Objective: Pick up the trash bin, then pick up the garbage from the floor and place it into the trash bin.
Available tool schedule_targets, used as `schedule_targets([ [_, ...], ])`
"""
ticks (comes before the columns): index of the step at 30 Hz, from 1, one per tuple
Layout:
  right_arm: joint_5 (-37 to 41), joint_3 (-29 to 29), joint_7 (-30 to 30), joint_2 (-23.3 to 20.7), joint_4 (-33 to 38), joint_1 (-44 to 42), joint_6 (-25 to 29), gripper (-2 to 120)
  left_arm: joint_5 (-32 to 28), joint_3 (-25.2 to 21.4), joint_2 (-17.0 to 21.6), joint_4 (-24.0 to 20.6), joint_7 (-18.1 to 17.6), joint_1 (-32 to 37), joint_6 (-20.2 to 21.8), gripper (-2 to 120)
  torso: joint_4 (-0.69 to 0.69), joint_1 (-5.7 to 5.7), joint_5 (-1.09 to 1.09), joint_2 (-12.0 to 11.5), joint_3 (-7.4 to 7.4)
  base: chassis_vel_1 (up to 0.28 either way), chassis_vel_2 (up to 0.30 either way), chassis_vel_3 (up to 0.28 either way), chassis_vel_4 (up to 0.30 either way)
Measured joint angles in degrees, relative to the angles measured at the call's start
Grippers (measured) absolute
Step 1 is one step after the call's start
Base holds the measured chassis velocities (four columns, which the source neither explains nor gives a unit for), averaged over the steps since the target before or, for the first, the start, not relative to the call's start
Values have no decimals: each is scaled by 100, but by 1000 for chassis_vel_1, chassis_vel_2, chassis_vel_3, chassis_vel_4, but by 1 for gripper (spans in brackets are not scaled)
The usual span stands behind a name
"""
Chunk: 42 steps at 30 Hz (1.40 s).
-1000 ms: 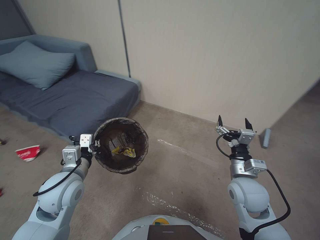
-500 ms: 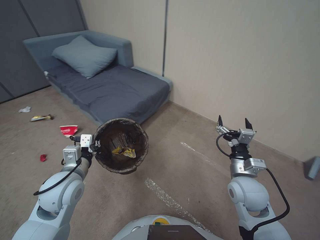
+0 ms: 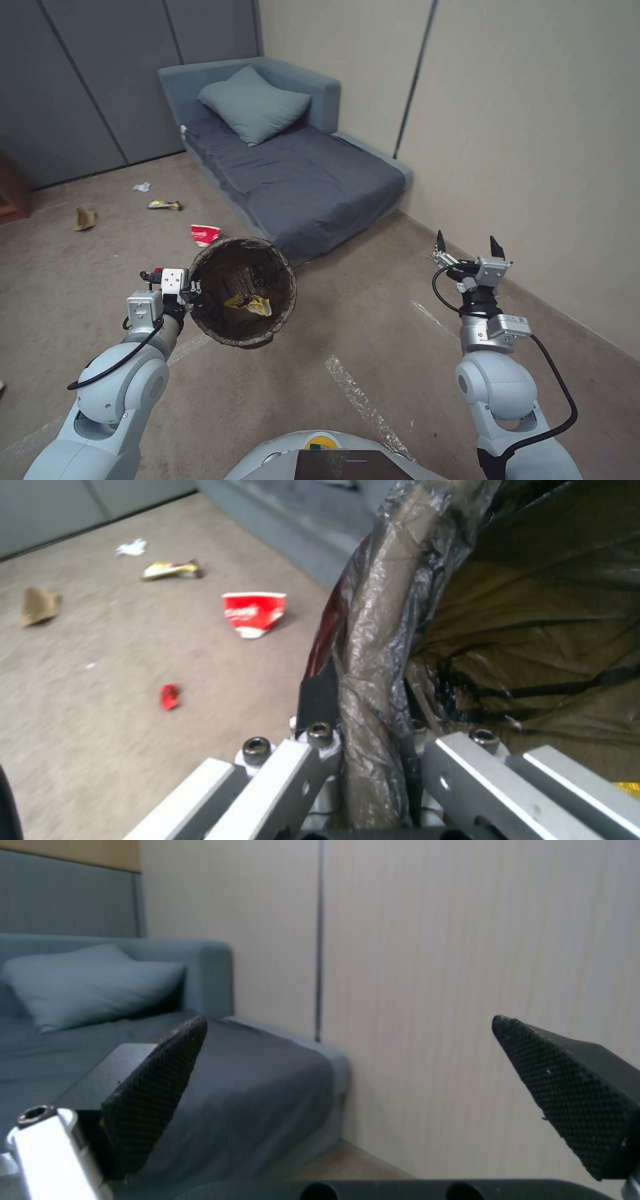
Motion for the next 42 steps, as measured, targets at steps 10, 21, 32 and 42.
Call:
schedule_targets([
  [10, -26, -20, -5, 0, -12, -11, -8, 100, -5, 15, 15, -2, 10, 19, -1, 0, 1, 0, 0, 0, 0, 128, 119, 118, 118],
  [21, -60, -43, -11, 9, -37, 2, -16, 100, -4, 4, 29, -4, 44, 19, -1, 0, 2, 0, 0, 0, 0, 129, 117, 124, 126],
  [32, -70, -14, -15, 13, -71, 1, -4, 100, 7, 18, 12, 34, 55, -8, -2, 0, -1, 0, 0, 0, 0, 123, 127, 123, 117],
  [42, -95, -31, -23, 41, -119, 14, 18, 100, 14, 0, 32, 47, 84, -11, -1, 0, 2, 0, 0, -1, 0, 128, 133, 124, 131],
])
